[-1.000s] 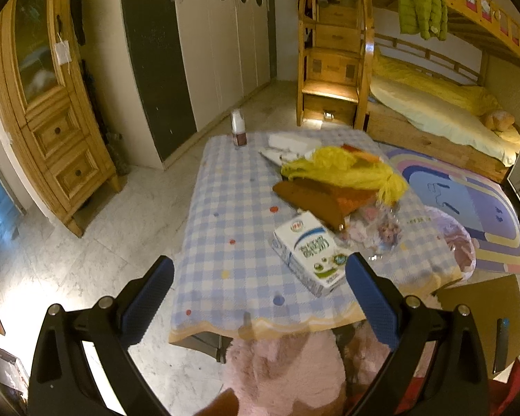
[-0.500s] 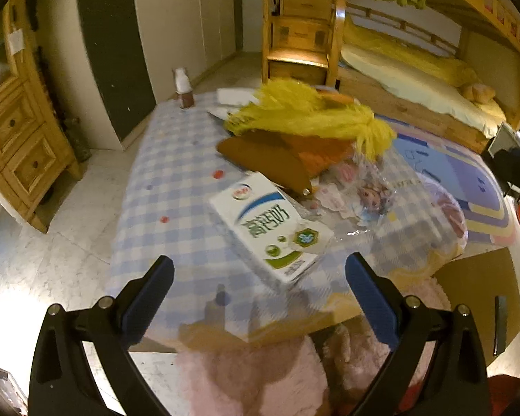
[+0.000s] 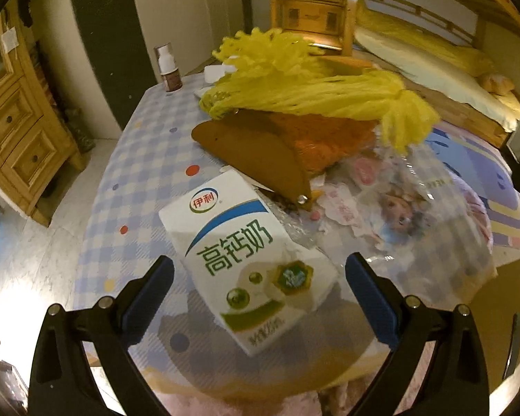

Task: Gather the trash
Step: 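Grasp the white milk carton with the left tool while the right tool grasps a clear plastic wrapper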

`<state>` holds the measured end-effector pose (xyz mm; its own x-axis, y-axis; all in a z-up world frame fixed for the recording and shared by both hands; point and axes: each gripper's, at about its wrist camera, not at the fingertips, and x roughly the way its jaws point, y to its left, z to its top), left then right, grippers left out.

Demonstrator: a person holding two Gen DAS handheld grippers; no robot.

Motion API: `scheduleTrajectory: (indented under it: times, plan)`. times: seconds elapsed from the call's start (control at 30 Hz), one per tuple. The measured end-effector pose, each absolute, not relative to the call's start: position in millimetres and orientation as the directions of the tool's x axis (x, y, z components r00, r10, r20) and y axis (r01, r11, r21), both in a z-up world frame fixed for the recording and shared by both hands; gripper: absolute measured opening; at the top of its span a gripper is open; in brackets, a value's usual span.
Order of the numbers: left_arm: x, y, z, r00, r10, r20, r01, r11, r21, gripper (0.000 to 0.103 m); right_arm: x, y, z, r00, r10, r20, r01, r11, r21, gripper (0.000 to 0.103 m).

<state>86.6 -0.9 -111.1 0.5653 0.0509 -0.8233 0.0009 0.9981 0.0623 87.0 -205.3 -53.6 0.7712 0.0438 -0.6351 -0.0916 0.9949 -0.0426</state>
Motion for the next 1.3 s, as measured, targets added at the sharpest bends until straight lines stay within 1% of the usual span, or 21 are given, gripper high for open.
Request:
scheduleTrajectory:
  times: [0.17, 0.23, 0.27, 0.3, 0.37, 0.57, 0.73, 0.77, 0.8, 0.83, 0.9, 0.97, 1.07, 1.23, 1.3]
  plan:
    - [95, -2, -123, 0.532, 0.087, -0.842, -0.023, 0.996, 0.089, 0.096, 88, -207, -61, 0.756, 0.066, -0.651, -0.104, 0.994, -0.019, 0.097]
    - [94, 4, -124, 0.533, 0.087, -0.842, -0.035, 0.996, 0.081, 0.096, 86, -206, -62, 0.753, 0.083, -0.653, -0.113, 0.994, -0.004, 0.097]
    - [94, 7, -125, 0.536, 0.087, -0.840, -0.041, 0.996, 0.077, 0.095, 85, -205, -63, 0.750, 0.089, -0.656, -0.117, 0.993, 0.002, 0.097]
    - [94, 11, -125, 0.537, 0.085, -0.839, -0.044, 0.996, 0.073, 0.091, 83, -204, -64, 0.747, 0.094, -0.658, -0.123, 0.992, 0.003, 0.097]
    - [93, 17, -128, 0.532, 0.067, -0.844, -0.040, 0.998, 0.054, 0.085, 81, -202, -64, 0.746, 0.102, -0.658, -0.132, 0.991, 0.005, 0.097]
    - [80, 27, -122, 0.574, 0.005, -0.819, 0.007, 1.000, 0.011, 0.082, 70, -192, -63, 0.740, 0.153, -0.655, -0.189, 0.982, 0.016, 0.096]
    - [56, 42, -109, 0.606, -0.020, -0.795, 0.004, 1.000, -0.022, 0.082, 62, -182, -64, 0.718, 0.231, -0.657, -0.250, 0.966, 0.067, 0.091]
    - [53, 46, -106, 0.613, -0.020, -0.790, -0.003, 1.000, -0.027, 0.082, 62, -178, -66, 0.707, 0.253, -0.661, -0.266, 0.960, 0.082, 0.087]
    - [50, 49, -103, 0.618, -0.020, -0.786, -0.007, 1.000, -0.031, 0.082, 63, -174, -67, 0.699, 0.264, -0.664, -0.278, 0.957, 0.087, 0.078]
    - [48, 52, -101, 0.623, -0.020, -0.782, -0.011, 0.999, -0.035, 0.082, 64, -171, -69, 0.689, 0.270, -0.673, -0.287, 0.954, 0.089, 0.057]
    - [44, 60, -94, 0.638, -0.017, -0.770, -0.021, 0.999, -0.040, 0.082, 69, -161, -74, 0.652, 0.312, -0.691, -0.330, 0.937, 0.111, 0.053]
    - [42, 63, -89, 0.648, -0.015, -0.761, -0.029, 0.999, -0.044, 0.082, 72, -151, -77, 0.638, 0.325, -0.698, -0.354, 0.929, 0.108, 0.040]
    - [39, 66, -84, 0.661, -0.007, -0.751, -0.032, 0.999, -0.038, 0.082, 78, -136, -82, 0.622, 0.336, -0.707, -0.380, 0.919, 0.102, 0.034]
    - [34, 65, -81, 0.668, -0.010, -0.744, -0.027, 0.999, -0.037, 0.082, 95, -125, -95, 0.598, 0.305, -0.741, -0.356, 0.930, 0.095, 0.034]
    - [30, 65, -80, 0.670, -0.010, -0.742, -0.027, 0.999, -0.037, 0.082, 101, -126, -100, 0.582, 0.306, -0.754, -0.347, 0.931, 0.111, 0.031]
